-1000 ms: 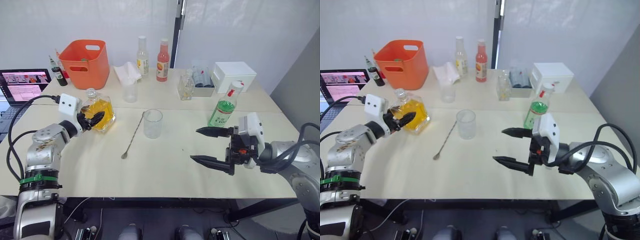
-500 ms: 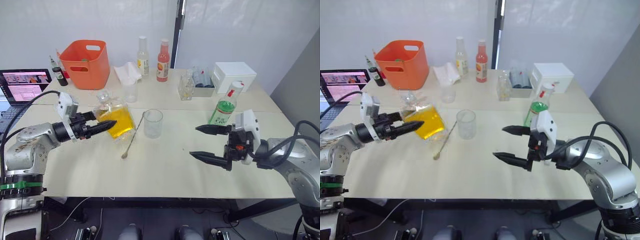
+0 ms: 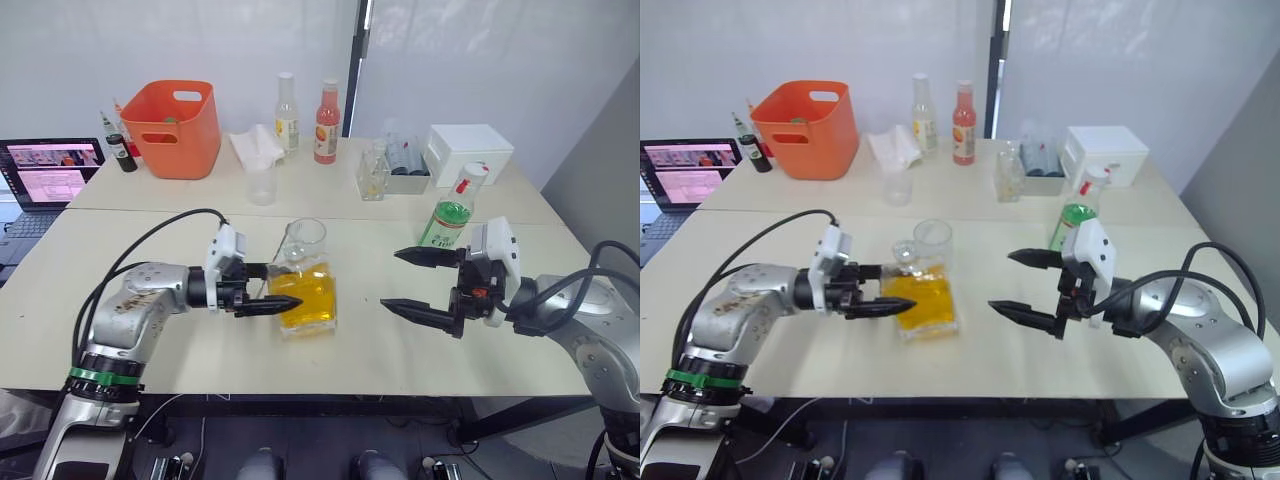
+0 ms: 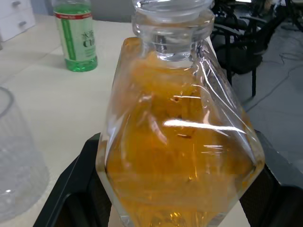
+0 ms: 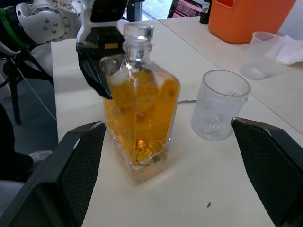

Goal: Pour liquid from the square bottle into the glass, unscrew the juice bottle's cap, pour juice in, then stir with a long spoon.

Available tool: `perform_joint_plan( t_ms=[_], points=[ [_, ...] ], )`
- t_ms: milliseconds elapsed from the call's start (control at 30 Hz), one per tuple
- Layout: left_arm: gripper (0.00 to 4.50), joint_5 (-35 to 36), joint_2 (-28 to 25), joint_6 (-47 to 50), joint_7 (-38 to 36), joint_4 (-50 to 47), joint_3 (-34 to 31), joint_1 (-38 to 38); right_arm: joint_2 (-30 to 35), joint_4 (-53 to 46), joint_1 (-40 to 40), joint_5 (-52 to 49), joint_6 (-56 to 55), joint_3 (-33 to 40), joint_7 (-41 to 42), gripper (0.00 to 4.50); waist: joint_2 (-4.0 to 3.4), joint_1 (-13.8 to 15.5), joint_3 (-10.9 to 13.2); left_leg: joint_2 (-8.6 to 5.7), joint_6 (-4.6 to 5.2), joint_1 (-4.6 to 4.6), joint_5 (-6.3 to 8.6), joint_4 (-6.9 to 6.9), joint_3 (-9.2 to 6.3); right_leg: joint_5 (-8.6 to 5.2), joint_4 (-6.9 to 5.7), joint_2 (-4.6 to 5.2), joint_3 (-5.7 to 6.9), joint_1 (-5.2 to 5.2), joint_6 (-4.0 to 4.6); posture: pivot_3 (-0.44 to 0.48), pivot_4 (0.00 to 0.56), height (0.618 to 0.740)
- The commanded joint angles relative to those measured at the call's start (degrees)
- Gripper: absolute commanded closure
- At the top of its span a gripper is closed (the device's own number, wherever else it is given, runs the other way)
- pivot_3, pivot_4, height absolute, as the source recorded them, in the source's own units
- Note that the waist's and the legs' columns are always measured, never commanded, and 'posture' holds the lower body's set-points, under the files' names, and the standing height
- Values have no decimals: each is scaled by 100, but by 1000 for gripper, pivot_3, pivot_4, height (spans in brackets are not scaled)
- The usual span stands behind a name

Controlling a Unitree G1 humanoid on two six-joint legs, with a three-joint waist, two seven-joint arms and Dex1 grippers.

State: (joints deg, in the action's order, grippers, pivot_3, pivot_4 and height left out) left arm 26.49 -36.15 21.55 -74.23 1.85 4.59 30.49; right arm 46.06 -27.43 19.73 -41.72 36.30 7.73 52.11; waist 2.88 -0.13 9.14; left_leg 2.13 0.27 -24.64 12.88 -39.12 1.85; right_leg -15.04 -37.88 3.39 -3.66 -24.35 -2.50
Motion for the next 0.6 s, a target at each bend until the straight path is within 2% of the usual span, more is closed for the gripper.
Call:
perform_joint_plan(
  t_ms=[33,333,533,567,600],
  points=[
    [1713,-157,89,-648,-187,75,3,256,92,-139,22,-43,-31,242,-58,0,0,-14,0,1,0,0,0,0,0,0,-1,-1,0,-1,0,0,150,715],
    [1713,-660,323,-1305,-329,516,359,247,182,-391,-172,-191,166,356,-221,0,-2,16,0,-3,0,4,0,-6,-1,0,-2,3,0,7,0,0,150,715],
    [1713,-630,387,-1040,-155,422,339,293,227,-439,-205,-271,258,402,-276,0,-3,32,-1,-3,0,24,0,-6,-1,-1,-6,3,-1,25,-1,0,150,715],
    [692,-618,387,-989,-134,394,332,314,230,-433,-203,-277,264,403,-279,0,-3,37,-1,-4,1,25,0,-6,-1,-1,-6,3,-2,26,-1,0,150,715],
    [354,-578,380,-877,-96,299,313,348,235,-420,-199,-280,271,396,-274,0,-3,38,-1,-4,1,24,-1,-7,-1,-1,-7,3,-2,25,-1,0,150,715]
  ],
)
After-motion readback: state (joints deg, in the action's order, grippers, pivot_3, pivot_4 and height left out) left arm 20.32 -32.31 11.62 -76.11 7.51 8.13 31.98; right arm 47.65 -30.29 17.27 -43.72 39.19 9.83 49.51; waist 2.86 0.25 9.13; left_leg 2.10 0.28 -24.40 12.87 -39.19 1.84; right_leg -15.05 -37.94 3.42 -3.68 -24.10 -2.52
